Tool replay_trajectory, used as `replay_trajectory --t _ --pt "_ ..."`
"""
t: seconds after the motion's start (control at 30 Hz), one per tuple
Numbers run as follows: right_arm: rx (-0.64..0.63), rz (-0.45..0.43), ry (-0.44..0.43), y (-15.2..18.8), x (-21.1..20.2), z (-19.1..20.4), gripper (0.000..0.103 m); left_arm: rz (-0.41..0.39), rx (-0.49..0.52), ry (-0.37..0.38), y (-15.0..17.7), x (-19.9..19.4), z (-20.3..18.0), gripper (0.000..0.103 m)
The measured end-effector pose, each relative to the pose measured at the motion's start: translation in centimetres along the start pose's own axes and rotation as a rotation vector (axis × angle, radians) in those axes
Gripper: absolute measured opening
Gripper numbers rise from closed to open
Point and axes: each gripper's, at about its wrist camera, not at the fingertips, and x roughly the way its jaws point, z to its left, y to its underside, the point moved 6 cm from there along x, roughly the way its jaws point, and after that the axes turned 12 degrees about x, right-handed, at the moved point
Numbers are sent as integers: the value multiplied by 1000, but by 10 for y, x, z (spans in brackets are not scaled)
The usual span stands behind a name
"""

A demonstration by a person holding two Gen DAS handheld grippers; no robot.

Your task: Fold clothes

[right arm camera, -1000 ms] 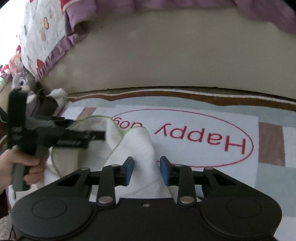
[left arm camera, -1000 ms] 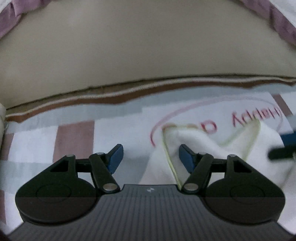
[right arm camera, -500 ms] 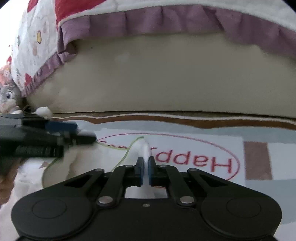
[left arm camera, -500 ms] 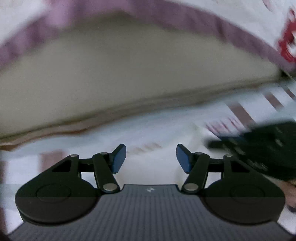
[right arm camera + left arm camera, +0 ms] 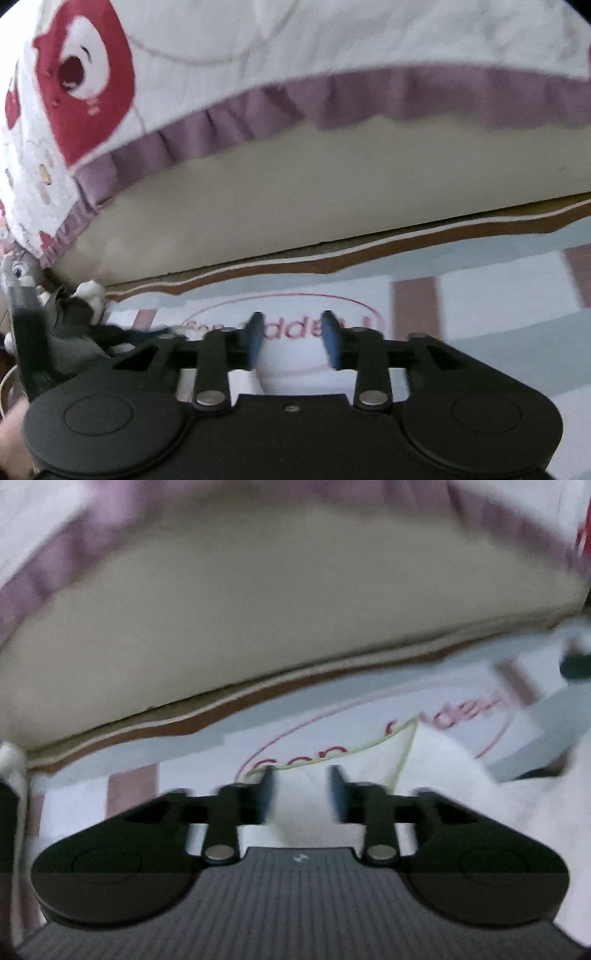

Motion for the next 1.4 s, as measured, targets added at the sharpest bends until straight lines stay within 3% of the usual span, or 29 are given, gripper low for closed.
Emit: replay_trajectory --t 0.03,0.1,0.2,0.3,0.37,0.43,0.47,0.53,0.63,0.77,0.87,0.9,0.97,1.0,1.03,1.13,1.17,1.2,1.23,1.27,1.4 --pt "-8 -2 0 1 -14 -4 49 -26 -35 -3 11 -20 13 65" --pt "-17 9 -10 4 -36 -13 53 -52 -89 -14 39 -58 39 66" --pt "-24 100 -4 18 -47 -26 58 -50 -143 -66 90 -102 79 66" --pt "-50 191 86 41 -46 -39 58 -36 -214 -125 147 -129 119 69" --pt "-46 182 163 54 -47 -43 58 -40 -291 -140 183 -142 139 69" --pt "-29 155 212 65 -50 -44 58 -96 -381 -114 211 -149 150 70" --pt "-15 132 221 69 -52 -43 58 -84 -428 -78 222 -145 152 69" --pt "-8 90 224 73 -56 -39 58 -52 -427 -21 223 -136 155 69" --pt "-46 45 191 70 -55 -35 58 -117 -364 2 210 -127 152 71" --pt "-45 66 163 69 -46 -47 58 -47 -352 69 207 -88 145 73" --pt "-46 77 118 68 -39 -48 58 -15 -291 169 208 -69 130 72" --pt "-49 77 109 68 -36 -48 58 -14 -248 155 206 -66 124 68" --pt "-84 56 125 66 -28 -46 58 -10 -167 126 201 -61 112 51" --pt "-118 33 153 65 -24 -46 58 -5 -161 119 199 -61 109 27" --pt "-152 10 181 64 -20 -45 58 1 -155 111 196 -61 105 17" --pt "-91 53 160 69 -4 -60 59 5 -160 87 191 -63 97 8" --pt "-74 28 138 68 -6 -60 57 -1 -156 72 191 -64 96 8" --pt "-58 43 102 67 -6 -61 49 -8 -152 57 190 -65 95 7" --pt "-63 55 69 69 -7 -58 12 -16 -143 38 189 -67 93 7" --pt "-70 67 37 70 -8 -55 9 -31 -133 15 187 -70 92 6" --pt "-227 -13 99 71 -24 -34 8 -91 -138 -60 178 -86 93 6"
